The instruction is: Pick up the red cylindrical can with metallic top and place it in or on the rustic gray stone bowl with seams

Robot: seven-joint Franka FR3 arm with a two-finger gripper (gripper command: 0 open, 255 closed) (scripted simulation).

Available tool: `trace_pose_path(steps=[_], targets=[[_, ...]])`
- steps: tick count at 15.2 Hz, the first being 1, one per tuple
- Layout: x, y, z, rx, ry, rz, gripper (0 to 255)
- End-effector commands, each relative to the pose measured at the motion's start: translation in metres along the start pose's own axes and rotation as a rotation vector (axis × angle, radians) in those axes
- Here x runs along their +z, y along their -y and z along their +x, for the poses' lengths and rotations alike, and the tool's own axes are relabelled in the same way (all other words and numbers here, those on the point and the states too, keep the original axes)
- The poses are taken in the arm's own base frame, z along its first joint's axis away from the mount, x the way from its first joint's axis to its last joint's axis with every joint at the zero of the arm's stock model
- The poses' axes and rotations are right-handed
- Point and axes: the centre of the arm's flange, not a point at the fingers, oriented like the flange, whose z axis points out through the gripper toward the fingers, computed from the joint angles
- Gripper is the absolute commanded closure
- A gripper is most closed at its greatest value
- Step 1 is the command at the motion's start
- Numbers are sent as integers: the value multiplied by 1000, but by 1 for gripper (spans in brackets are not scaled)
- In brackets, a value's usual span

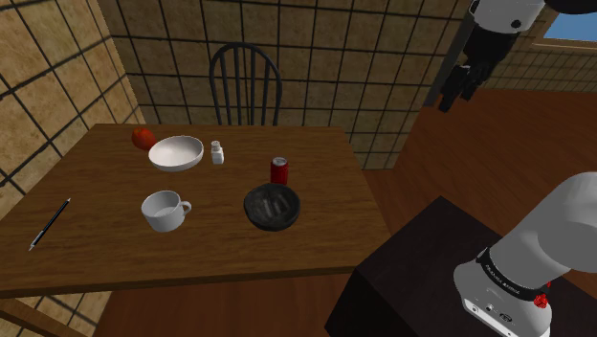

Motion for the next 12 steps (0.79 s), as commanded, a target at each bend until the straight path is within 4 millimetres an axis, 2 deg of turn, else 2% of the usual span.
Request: trace_pose_path(steps=[1, 12], targets=[[0, 0, 0, 0, 0, 0, 0], [83, 78, 88, 23, 10, 24, 0]])
